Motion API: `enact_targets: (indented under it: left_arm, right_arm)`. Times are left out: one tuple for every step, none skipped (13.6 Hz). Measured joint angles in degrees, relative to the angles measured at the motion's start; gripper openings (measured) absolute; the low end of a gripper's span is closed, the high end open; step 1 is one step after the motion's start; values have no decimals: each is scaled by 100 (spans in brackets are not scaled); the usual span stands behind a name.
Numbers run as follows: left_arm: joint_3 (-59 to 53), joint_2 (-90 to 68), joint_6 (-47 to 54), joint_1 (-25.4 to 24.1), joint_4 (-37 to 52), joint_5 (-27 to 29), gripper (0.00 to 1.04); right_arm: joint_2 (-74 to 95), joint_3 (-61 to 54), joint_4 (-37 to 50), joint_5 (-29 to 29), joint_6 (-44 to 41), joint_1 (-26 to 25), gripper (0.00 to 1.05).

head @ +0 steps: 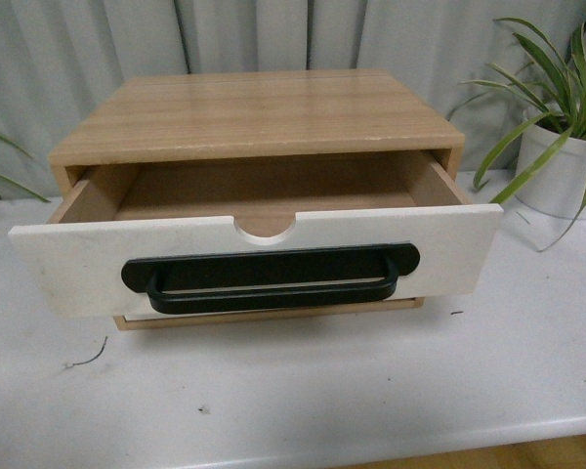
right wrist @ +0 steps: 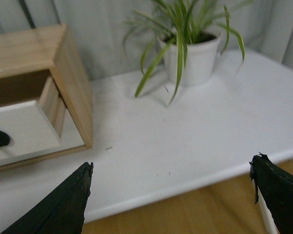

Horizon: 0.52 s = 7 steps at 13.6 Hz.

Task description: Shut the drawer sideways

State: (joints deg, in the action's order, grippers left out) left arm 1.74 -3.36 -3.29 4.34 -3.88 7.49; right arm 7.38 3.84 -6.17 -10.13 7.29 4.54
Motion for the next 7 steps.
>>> enact_targets:
  left_arm:
    - [15, -63, 0, 79, 9, 92, 98]
    - [63, -299, 28, 391, 83, 306, 98]
    - [155, -645, 286, 870, 186, 389, 98]
    - [205, -1156, 852, 1252, 378, 116, 98]
    - [208, -1698, 1447, 1353, 621, -157, 98]
    - [210, -2306, 2057, 1360, 1021, -321, 98]
    - [247, -2918, 2601, 1360, 1366, -564, 98]
  right_arm:
    - [122, 37, 28, -33, 37, 26, 98]
    - [601, 216, 179, 0, 236, 92, 98]
    - [1196, 522, 326, 225, 221, 166, 98]
    - [1919, 857, 380, 584, -37, 385, 98]
    - [2551, 990, 531, 826, -466, 632, 98]
    - [3132, 1080, 522, 1091, -968, 870, 98]
    - [3703, 1141, 599, 1292, -1412, 1062, 98]
